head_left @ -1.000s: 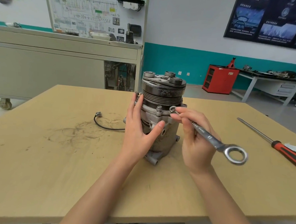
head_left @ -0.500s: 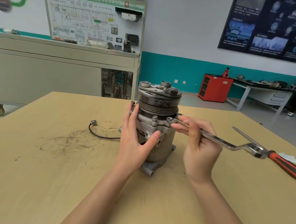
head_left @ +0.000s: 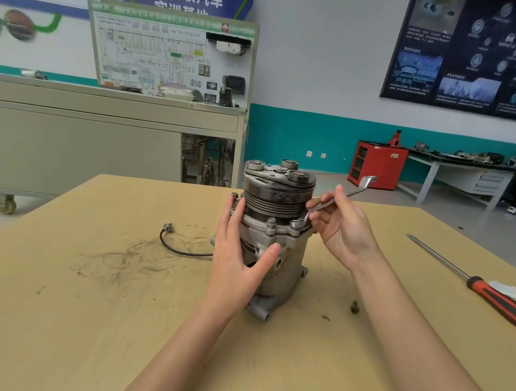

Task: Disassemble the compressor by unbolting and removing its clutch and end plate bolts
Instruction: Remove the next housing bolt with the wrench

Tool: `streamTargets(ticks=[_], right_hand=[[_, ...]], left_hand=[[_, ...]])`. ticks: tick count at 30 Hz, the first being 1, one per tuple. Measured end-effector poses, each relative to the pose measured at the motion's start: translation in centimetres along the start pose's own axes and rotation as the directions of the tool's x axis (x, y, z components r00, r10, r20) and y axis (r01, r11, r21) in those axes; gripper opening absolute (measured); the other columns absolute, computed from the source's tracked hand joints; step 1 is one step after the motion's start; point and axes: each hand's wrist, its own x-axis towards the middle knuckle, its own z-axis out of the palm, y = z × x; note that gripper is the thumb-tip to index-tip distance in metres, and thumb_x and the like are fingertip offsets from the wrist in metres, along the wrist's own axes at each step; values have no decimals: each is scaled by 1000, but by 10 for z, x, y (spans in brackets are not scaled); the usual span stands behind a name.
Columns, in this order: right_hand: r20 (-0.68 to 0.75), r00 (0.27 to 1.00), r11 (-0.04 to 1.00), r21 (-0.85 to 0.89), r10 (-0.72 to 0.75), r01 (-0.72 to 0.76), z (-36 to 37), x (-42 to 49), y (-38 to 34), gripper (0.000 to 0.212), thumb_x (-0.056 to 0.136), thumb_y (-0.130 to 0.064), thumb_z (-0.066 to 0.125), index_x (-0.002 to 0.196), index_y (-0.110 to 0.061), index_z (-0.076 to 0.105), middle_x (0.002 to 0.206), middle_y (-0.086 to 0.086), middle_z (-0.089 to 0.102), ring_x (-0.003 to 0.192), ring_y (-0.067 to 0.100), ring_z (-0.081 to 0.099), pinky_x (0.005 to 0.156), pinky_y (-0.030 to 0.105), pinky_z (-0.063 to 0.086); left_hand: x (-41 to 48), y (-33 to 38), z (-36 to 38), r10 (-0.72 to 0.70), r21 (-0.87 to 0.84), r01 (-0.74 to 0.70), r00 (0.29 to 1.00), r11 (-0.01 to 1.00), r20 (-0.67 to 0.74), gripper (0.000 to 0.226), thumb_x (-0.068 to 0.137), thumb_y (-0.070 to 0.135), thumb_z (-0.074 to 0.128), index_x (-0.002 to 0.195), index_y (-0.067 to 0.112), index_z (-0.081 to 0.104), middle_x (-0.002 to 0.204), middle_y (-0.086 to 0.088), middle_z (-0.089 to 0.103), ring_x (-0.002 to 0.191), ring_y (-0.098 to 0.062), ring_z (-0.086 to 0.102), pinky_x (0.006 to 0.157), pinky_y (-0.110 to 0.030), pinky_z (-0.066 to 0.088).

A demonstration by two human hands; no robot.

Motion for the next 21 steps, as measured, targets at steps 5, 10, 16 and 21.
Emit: streamTargets(ticks=[5, 10, 16, 21], right_hand=[[-56, 905, 868, -312, -423, 386, 9, -25, -5, 44, 90, -45, 46, 77, -7, 64, 76, 11, 73, 65, 25, 71, 59, 25, 57], [211, 712, 472, -619, -670, 628, 22, -54, 3, 42, 97, -41, 46, 89, -5, 68, 82, 2, 73, 74, 15, 72, 66, 27, 57], [362, 585, 219, -685, -726, 695, 18, -67, 23, 42, 100, -35, 43, 100, 1, 65, 97, 10, 68, 88, 21, 70, 80, 26, 55], [315, 576, 239, -684, -755, 689, 15, -69, 26, 31, 100, -32, 44, 100, -8, 62, 98, 7, 68, 90, 21, 70, 81, 30, 55]], left_hand=[[1, 2, -1, -14, 3, 14, 1000, 1000, 8, 82, 75, 68, 50, 144, 47, 13, 159, 23, 5, 142, 10, 4, 111, -20, 12], [0, 1, -1, 0, 7, 0, 1000, 1000, 0, 80, 74, 67, 49, 144, 45, 15, 160, 17, 7, 144, 8, 4, 114, -24, 12], [1, 0, -2, 2, 7, -2, 1000, 1000, 7, 82, 75, 66, 50, 145, 42, 16, 160, 17, 7, 143, 9, 2, 113, -21, 10], [1, 0, -1, 3, 3, -3, 1000, 1000, 2, 82, 75, 65, 51, 146, 42, 17, 159, 20, 6, 143, 9, 4, 114, -22, 12]])
